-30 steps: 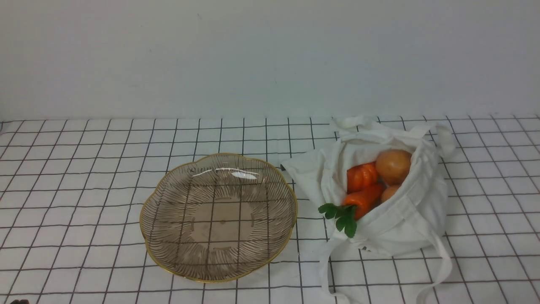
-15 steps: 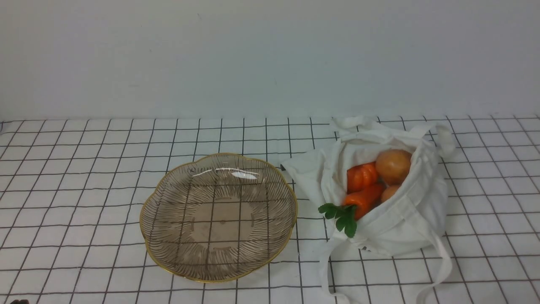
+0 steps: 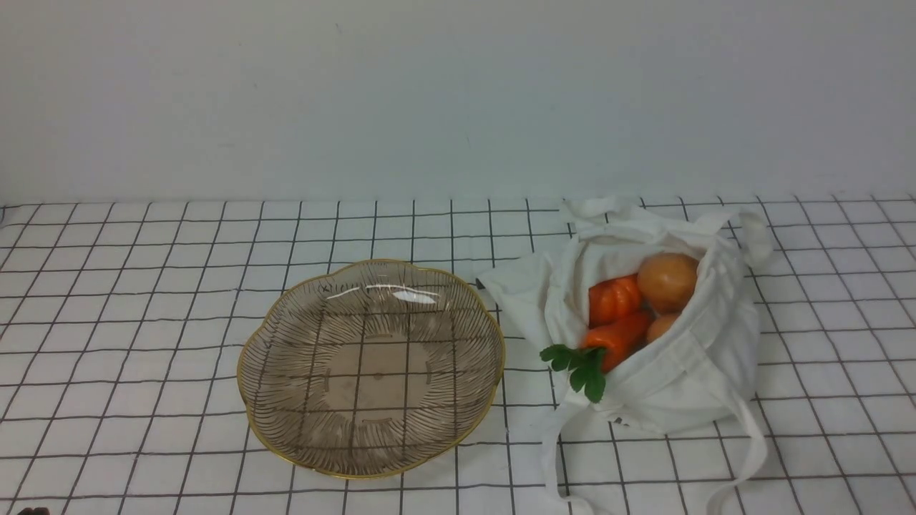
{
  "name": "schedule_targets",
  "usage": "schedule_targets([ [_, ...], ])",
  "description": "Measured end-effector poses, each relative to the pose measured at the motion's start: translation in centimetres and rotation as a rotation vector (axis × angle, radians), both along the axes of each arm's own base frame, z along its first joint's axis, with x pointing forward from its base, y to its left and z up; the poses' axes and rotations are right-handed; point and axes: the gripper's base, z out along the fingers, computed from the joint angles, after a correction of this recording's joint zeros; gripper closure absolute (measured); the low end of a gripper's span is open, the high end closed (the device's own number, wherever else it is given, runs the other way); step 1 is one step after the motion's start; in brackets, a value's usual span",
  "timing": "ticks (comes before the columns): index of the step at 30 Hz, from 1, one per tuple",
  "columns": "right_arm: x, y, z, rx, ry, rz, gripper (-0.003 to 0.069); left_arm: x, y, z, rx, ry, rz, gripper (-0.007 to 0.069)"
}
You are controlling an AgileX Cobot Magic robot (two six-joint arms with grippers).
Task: Take vegetables from bag on white checkered tablecloth place on plate.
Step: 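Reach into the cloth bag and grasp a vegetable inside it with the right gripper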
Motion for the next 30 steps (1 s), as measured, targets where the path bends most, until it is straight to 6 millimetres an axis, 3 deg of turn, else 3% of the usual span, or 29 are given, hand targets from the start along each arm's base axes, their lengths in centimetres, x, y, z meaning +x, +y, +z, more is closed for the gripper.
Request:
schedule_targets([
  [2, 0.0, 0.2, 0.2, 0.169, -0.007, 0.001, 0.0670, 0.0, 0.0, 0.0, 0.000, 0.000, 0.000, 0.0632],
  [4, 0.0, 0.3, 0.3, 0.189, -0.011, 0.001, 0.0670, 0.0, 0.0, 0.0, 0.000, 0.000, 0.000, 0.0632],
  [15, 0.0, 0.1, 0.9, 0.101, -0.055, 0.002, 0.0670, 0.0, 0.0, 0.0, 0.000, 0.000, 0.000, 0.0632],
  [16, -0.1, 0.2, 1.8, 0.047, -0.081, 0.013, 0.0670, 0.0, 0.0, 0.0, 0.000, 0.000, 0.000, 0.0632],
  [20, -1.3, 0.4, 8.9, -0.296, -0.240, 0.052, 0.0670, 0.0, 0.0, 0.0, 0.000, 0.000, 0.000, 0.0632],
  [21, -1.4, 0.4, 9.3, -0.307, -0.246, 0.052, 0.0670, 0.0, 0.0, 0.0, 0.000, 0.000, 0.000, 0.0632],
  [22, -0.9, 0.6, 11.2, -0.435, -0.190, 0.098, 0.0670, 0.0, 0.0, 0.0, 0.000, 0.000, 0.000, 0.0632],
  [23, -0.9, 0.6, 11.1, -0.450, -0.180, 0.106, 0.0670, 0.0, 0.0, 0.0, 0.000, 0.000, 0.000, 0.0632],
  [24, 0.0, 0.8, 12.5, -0.564, -0.053, 0.184, 0.0670, 0.0, 0.0, 0.0, 0.000, 0.000, 0.000, 0.0632],
  [28, 3.7, 0.7, 12.1, -0.645, 0.297, 0.338, 0.0670, 0.0, 0.0, 0.0, 0.000, 0.000, 0.000, 0.0632],
  [30, 5.5, 0.8, 11.7, -0.619, 0.379, 0.382, 0.0670, 0.0, 0.0, 0.0, 0.000, 0.000, 0.000, 0.0632],
])
